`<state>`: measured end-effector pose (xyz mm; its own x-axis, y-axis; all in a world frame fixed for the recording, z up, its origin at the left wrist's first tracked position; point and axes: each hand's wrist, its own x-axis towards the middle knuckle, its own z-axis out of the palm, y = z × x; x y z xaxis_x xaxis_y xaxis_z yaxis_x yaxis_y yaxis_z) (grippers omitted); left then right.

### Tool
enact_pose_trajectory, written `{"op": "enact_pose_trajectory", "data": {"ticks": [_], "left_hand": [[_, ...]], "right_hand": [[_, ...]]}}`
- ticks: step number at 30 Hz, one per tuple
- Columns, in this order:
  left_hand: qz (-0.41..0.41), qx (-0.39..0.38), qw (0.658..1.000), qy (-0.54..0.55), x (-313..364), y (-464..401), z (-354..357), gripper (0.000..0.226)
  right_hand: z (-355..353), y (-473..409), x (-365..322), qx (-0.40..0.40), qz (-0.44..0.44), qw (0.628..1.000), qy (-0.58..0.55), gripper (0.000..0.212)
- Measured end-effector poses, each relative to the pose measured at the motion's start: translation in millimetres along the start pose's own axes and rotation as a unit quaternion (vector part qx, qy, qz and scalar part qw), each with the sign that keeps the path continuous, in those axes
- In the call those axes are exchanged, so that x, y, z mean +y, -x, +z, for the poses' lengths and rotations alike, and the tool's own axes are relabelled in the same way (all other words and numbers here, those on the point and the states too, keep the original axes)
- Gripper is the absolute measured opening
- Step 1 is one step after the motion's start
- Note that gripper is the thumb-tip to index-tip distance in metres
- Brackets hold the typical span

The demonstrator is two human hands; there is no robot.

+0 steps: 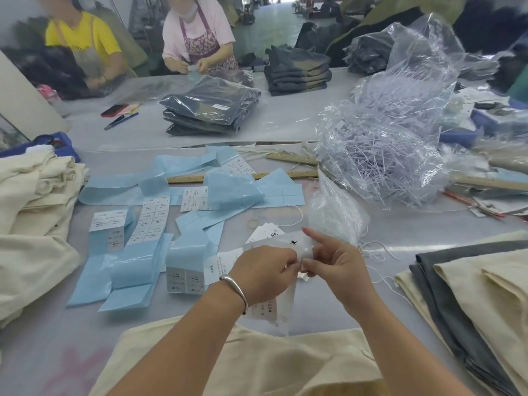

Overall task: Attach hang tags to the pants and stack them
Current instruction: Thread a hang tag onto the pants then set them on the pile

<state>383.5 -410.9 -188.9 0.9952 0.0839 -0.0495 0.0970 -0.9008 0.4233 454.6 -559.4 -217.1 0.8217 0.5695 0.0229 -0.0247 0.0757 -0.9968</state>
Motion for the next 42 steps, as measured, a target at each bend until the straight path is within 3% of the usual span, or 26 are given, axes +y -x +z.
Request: {"op": "enact_pose_trajectory", "data": {"ticks": [5,10,13,17,20,22,24,27,30,32,34,36,39,42], "left_hand": [[-0.025,-0.008,1.0,0.017,-13,3,8,0.033],[-0.085,0.011,0.995,0.052,-25,2,23,0.043],[-0.087,0.019,0.996,0.032,-29,5,27,0.034],[-0.118,0.086,0.985,0.089,-37,16,22,0.031],[-0.145,0.156,0.96,0.183,-40,30,11,0.027],[-0.153,0.173,0.944,0.234,-42,40,2,0.023],[-0.159,0.185,0.932,0.269,-42,49,-8,0.021],[-0.159,0.21,0.918,0.298,-40,58,-19,0.021],[-0.127,0.196,0.911,0.34,-29,68,-26,0.023],[-0.105,0.174,0.904,0.376,-22,77,-29,0.025],[-0.092,0.15,0.892,0.417,-17,88,-33,0.025],[-0.09,0.125,0.886,0.437,-15,99,-36,0.021],[-0.097,0.111,0.867,0.476,-16,119,-39,0.022],[-0.111,0.109,0.852,0.5,-17,143,-37,0.025]], "right_hand": [[13,-8,2,-0.03,0.021,0.999,0.008,0.071],[17,-14,15,-0.025,0.117,0.992,-0.026,0.065],[14,-16,19,-0.029,0.124,0.991,-0.047,0.058],[9,-32,34,0.129,0.147,0.978,-0.074,0.045],[6,-35,42,0.164,0.209,0.964,-0.012,0.043],[3,-29,43,0.152,0.218,0.956,0.126,0.041],[5,-18,31,0.12,0.166,0.944,0.257,0.038],[28,12,-4,-0.023,0.11,0.975,0.191,0.039],[61,37,-28,-0.127,0.06,0.969,0.204,0.047],[75,48,-38,-0.145,0.006,0.958,0.247,0.036],[80,57,-43,-0.11,-0.032,0.96,0.255,0.016],[81,69,-44,-0.06,-0.026,0.966,0.25,0.035],[80,89,-46,0.028,0.022,0.977,0.209,0.034],[82,115,-51,0.025,0.04,0.987,0.151,0.069]]}}
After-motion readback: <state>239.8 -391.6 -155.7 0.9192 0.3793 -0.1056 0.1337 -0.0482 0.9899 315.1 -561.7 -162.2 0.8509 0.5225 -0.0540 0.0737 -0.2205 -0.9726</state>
